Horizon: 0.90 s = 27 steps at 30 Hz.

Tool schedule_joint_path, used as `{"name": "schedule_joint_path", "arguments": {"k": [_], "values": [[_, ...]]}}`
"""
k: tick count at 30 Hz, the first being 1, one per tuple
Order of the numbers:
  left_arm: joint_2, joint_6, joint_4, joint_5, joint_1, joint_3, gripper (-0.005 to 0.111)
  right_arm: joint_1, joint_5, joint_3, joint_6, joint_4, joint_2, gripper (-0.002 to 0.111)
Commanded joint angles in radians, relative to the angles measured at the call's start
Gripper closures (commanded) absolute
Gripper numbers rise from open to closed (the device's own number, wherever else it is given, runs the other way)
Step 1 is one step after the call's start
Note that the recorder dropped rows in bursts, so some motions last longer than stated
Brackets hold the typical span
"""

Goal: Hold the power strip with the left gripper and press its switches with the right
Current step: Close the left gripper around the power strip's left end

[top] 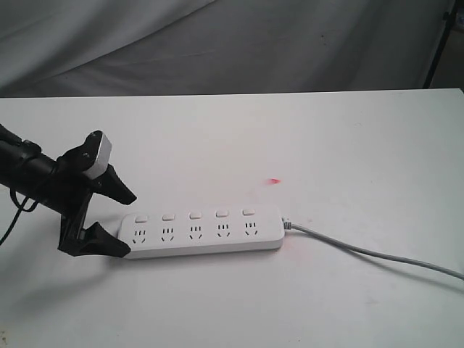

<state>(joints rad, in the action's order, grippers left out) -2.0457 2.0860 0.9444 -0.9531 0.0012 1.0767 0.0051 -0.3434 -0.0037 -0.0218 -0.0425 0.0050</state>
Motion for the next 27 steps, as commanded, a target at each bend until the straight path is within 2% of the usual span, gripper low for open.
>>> {"name": "schedule_joint_path", "arguments": {"k": [1,11,20,27], "values": [[-0.004,0.007,0.017,-0.002,-0.013,-0.002,0.009,-0.005,0.004,0.004,-0.001,0.002,-0.005,0.108],[-0.004,0.007,0.018,-0.01,-0.013,-0.002,0.01,-0.005,0.004,0.004,-0.001,0.002,-0.005,0.108],[-0.004,0.007,0.017,-0.01,-0.013,-0.002,0.018,-0.005,0.004,0.004,-0.001,0.002,-0.005,0.108],[-0.004,0.007,0.017,-0.02,-0.013,-0.002,0.019,-0.005,0.004,0.004,-0.001,0.002,-0.005,0.108]]}}
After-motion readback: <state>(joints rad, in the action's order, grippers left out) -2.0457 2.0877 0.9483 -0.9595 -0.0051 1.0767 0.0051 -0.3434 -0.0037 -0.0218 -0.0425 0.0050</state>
